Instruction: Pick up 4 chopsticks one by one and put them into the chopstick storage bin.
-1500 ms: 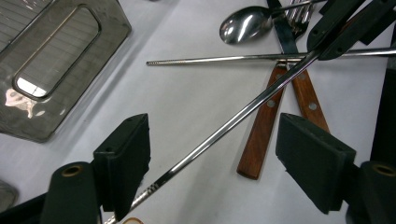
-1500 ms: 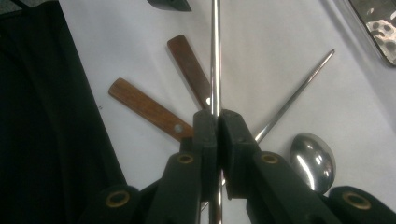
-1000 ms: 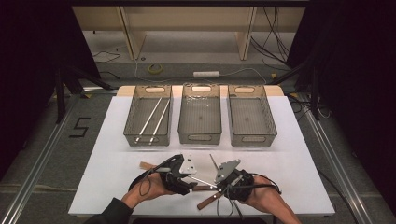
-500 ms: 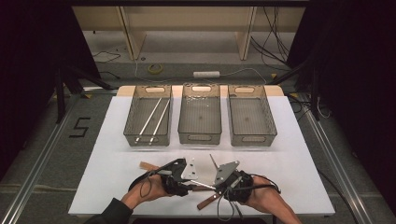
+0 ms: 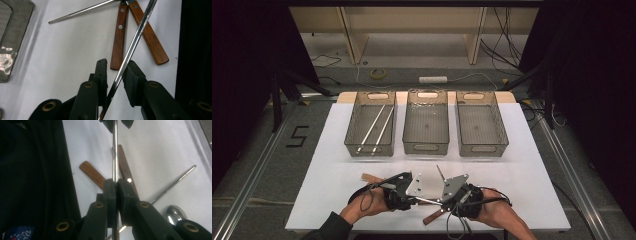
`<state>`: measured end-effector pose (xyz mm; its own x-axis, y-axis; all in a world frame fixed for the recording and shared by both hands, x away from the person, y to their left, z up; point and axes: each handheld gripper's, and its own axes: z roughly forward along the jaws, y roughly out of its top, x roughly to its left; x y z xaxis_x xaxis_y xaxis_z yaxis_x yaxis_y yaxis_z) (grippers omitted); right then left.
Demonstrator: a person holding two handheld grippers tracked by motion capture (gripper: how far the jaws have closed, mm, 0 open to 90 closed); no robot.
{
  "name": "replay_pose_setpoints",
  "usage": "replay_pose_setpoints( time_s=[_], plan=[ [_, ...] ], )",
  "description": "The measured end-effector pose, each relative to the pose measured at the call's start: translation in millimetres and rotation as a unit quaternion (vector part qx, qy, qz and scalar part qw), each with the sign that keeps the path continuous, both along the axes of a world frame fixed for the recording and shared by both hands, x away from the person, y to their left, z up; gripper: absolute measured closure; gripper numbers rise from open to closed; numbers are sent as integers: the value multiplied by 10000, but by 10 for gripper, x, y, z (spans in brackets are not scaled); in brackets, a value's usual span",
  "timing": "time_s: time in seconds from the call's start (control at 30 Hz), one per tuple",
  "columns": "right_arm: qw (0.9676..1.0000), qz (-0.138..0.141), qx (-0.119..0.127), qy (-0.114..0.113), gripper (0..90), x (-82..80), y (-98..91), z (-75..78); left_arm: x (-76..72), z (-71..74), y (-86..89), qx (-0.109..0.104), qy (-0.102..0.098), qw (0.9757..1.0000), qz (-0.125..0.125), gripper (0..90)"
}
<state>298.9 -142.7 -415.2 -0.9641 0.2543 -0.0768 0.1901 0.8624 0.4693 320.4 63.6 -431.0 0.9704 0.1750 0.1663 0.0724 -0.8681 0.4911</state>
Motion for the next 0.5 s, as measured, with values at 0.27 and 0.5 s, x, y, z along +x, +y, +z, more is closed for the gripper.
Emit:
replay_pose_setpoints(
  time_s=[0.27,0.5],
  plan=[
    [9994,-186,278,45,714,101,-94,12,-69,18,-27,78,192,9991,-378,843],
    [9947,-667,773,142,499,184,-197,85,-4,36,24,79,202,9998,-30,849]
  ],
)
